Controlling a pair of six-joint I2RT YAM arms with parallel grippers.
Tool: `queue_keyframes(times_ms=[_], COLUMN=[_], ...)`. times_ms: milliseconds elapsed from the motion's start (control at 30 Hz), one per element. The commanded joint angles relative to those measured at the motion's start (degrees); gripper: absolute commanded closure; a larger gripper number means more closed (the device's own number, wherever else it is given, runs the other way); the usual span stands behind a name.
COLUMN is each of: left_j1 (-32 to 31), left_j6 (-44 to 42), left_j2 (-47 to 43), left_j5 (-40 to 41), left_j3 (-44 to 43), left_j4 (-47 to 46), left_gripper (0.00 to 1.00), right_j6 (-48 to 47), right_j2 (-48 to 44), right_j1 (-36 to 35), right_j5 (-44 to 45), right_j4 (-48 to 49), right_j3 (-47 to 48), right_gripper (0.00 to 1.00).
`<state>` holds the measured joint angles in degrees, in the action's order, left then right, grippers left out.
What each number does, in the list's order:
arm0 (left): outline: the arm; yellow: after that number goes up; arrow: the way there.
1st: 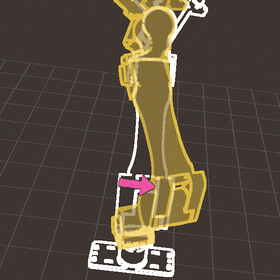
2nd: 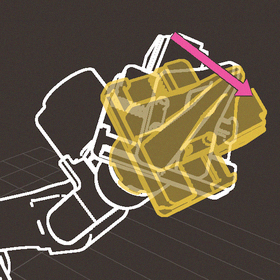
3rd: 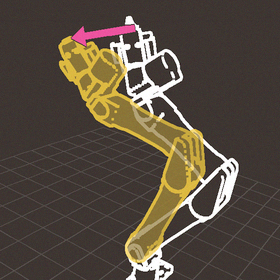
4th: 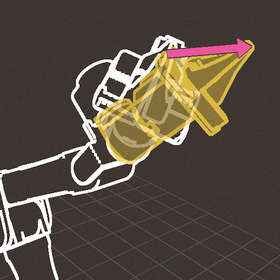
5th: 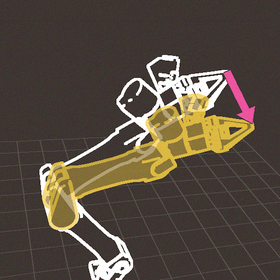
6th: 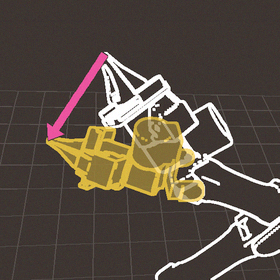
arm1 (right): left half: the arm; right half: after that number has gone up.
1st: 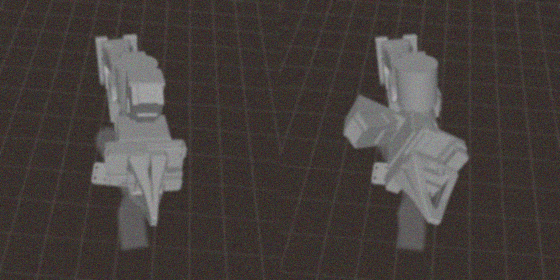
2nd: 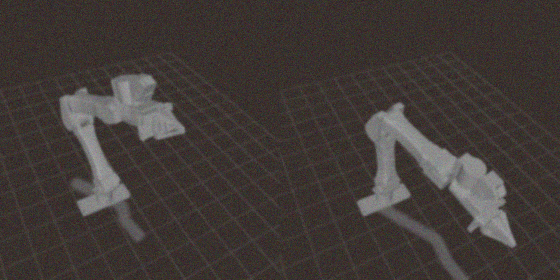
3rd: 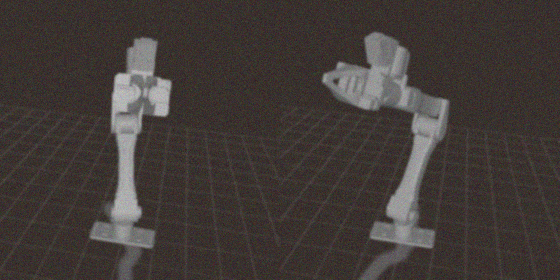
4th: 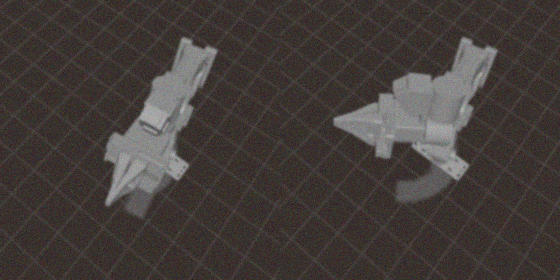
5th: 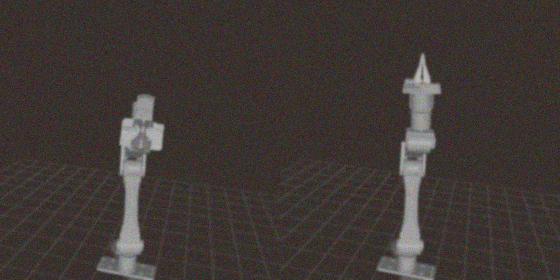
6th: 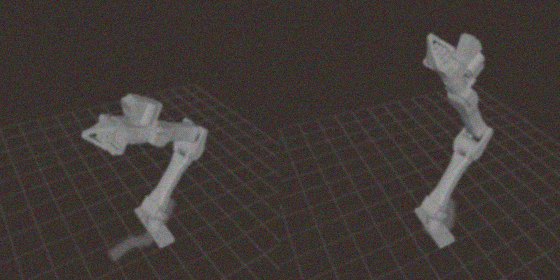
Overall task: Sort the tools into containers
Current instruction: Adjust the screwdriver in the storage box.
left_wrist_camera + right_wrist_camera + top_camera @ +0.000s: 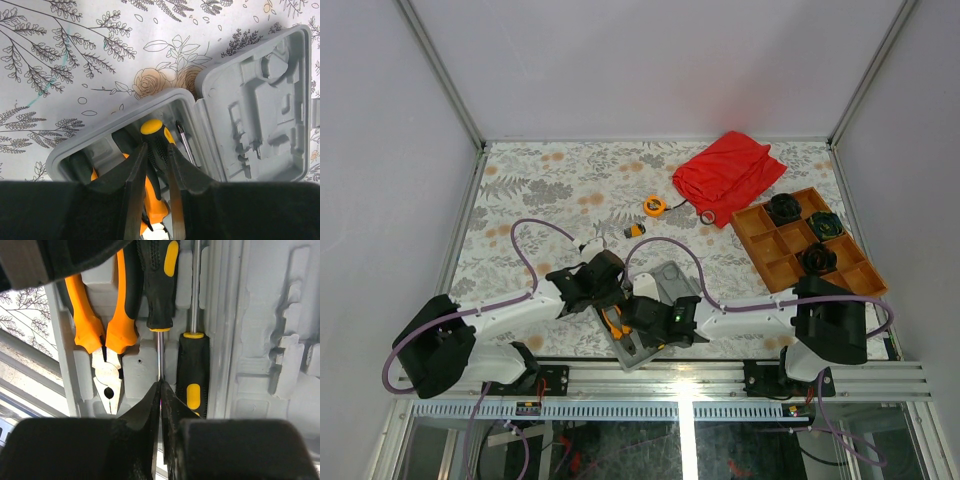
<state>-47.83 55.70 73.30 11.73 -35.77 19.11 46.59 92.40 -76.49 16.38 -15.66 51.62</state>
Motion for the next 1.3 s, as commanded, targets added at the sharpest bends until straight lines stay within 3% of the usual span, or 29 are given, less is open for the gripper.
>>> queue_keyframes(times_ms=[0,400,1267], left_j1=[0.0,0.0,0.0], left_j6=[-0.6,-0.5,-0.5], left_j2=[-1.1,-1.1,-0.3], left_j5=[-0.1,0.4,0.5], left_j3=[0.2,0.3,0.4], left_j4=[0.1,0.2,-0.1], left_gripper=[0.79,0.79,0.79], right_j6=[0.8,1.8,1.3], right_j2=[2.5,-0.6,1.5], right_j1=[0.2,0.2,0.2], right_j5=[-1.7,-3.1,-6.8], right_j4=[-4.9,-7.1,-7.7], right_j3=[1.3,-0.5,0.1], right_gripper=[0.94,0.94,0.96])
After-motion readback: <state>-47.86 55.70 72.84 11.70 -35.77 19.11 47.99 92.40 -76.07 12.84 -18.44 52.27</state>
